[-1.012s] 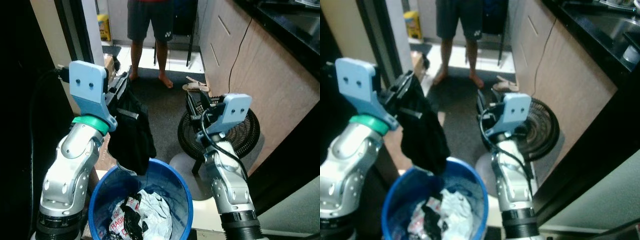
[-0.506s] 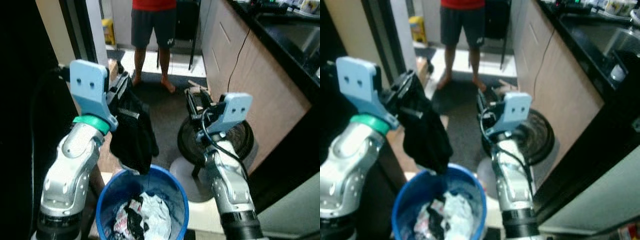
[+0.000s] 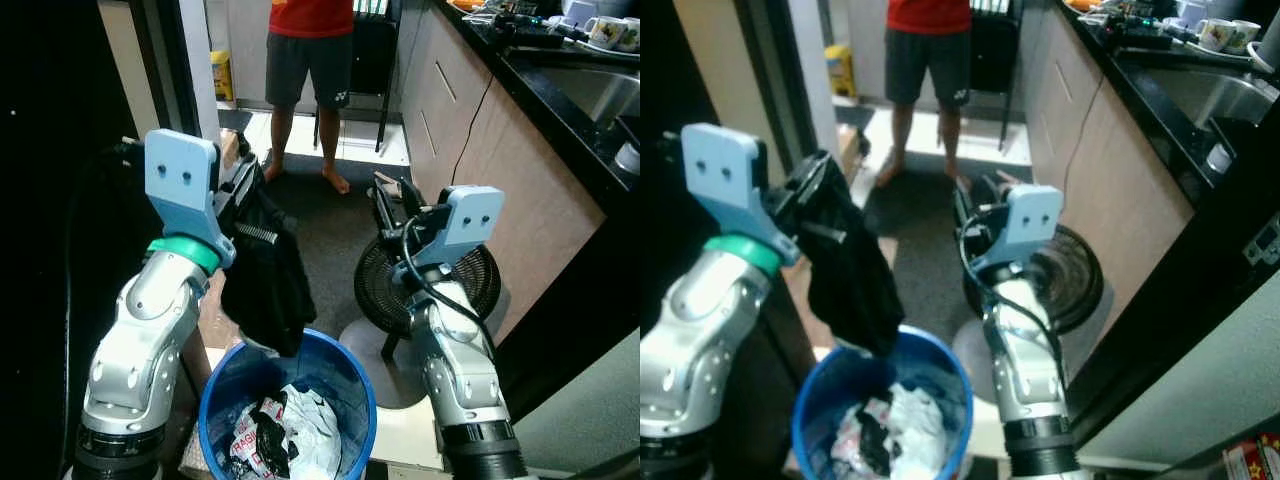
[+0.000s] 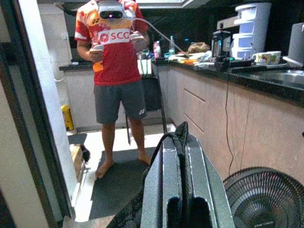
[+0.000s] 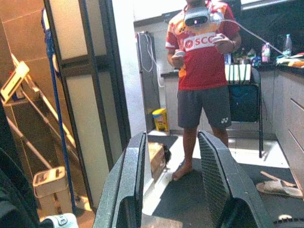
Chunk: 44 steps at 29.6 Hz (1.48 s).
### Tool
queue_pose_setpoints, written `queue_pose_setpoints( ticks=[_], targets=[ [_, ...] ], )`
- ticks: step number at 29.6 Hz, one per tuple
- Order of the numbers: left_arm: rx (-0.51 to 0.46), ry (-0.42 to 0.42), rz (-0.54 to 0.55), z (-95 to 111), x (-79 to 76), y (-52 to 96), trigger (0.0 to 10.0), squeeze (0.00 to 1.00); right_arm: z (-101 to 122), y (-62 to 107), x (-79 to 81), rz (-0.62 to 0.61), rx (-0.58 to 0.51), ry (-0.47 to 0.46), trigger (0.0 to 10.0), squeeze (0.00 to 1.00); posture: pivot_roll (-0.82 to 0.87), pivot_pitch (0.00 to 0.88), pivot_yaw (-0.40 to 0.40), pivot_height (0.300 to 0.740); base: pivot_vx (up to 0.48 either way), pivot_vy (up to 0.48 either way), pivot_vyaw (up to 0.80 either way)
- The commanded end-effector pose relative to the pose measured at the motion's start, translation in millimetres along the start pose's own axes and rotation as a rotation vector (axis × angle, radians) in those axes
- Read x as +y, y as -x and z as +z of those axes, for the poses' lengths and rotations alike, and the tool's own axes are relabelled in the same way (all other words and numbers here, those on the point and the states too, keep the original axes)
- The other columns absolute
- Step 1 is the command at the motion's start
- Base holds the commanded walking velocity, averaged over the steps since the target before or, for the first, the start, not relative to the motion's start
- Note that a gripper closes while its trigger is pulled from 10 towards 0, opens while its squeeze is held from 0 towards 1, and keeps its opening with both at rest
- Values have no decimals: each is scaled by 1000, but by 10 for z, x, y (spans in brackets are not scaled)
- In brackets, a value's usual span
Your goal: Clothes washing
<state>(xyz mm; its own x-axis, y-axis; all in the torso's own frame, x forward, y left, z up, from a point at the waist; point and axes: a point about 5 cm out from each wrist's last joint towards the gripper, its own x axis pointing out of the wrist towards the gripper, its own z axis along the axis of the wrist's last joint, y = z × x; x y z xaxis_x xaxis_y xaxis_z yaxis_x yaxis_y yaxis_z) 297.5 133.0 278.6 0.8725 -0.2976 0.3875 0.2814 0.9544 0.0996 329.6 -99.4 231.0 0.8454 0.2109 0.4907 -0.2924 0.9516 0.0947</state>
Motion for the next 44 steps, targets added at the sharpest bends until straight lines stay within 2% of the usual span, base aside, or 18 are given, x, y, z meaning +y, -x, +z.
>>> queue_pose_setpoints(
  ticks=[1, 3, 4, 11, 20, 25, 29, 30, 34, 44],
  targets=[
    [60, -1, 4, -169, 7, 46, 10000, 0, -210, 108, -40, -14, 86, 21, 10000, 0, 49, 30, -13, 740, 0, 0, 0],
    [60, -1, 4, -169, 7, 46, 10000, 0, -210, 108, -40, -14, 86, 21, 10000, 0, 49, 30, -13, 740, 0, 0, 0],
    [138, 9, 12, -383, 22, 146, 10000, 0, -380, 248, -98, -31, 153, 30, 10000, 0, 43, 15, -10, 740, 0, 0, 0],
    [220, 41, 11, -643, -17, 257, 10000, 0, -521, 371, -193, -50, 210, 48, 10000, 0, 30, 0, -8, 740, 0, 0, 0],
    [229, 81, 10, -719, -97, 224, 10000, 0, -515, 371, -244, -52, 210, 68, 10000, 0, -3, 0, -20, 740, 0, 0, 0],
    [285, 121, 35, -823, -131, 239, 10000, 0, -489, 367, -253, -53, 202, 72, 10000, 0, -88, 0, 1, 740, 0, 0, 0],
    [295, 101, 22, -855, -137, 255, 10000, 0, -481, 386, -255, -61, 198, 73, 10000, 0, -97, 0, 17, 740, 0, 0, 0],
    [290, 73, 14, -860, -131, 245, 10000, 0, -478, 399, -260, -69, 193, 74, 10000, 0, -104, 0, 35, 740, 0, 0, 0],
    [278, 47, 13, -855, -109, 200, 10000, 0, -476, 422, -267, -89, 186, 82, 10000, 0, -117, 0, 50, 740, 0, 0, 0],
    [265, 43, 19, -837, -90, 150, 10000, 0, -467, 417, -264, -104, 176, 84, 10000, 0, -69, 15, 47, 740, 0, 0, 0]
  ],
)
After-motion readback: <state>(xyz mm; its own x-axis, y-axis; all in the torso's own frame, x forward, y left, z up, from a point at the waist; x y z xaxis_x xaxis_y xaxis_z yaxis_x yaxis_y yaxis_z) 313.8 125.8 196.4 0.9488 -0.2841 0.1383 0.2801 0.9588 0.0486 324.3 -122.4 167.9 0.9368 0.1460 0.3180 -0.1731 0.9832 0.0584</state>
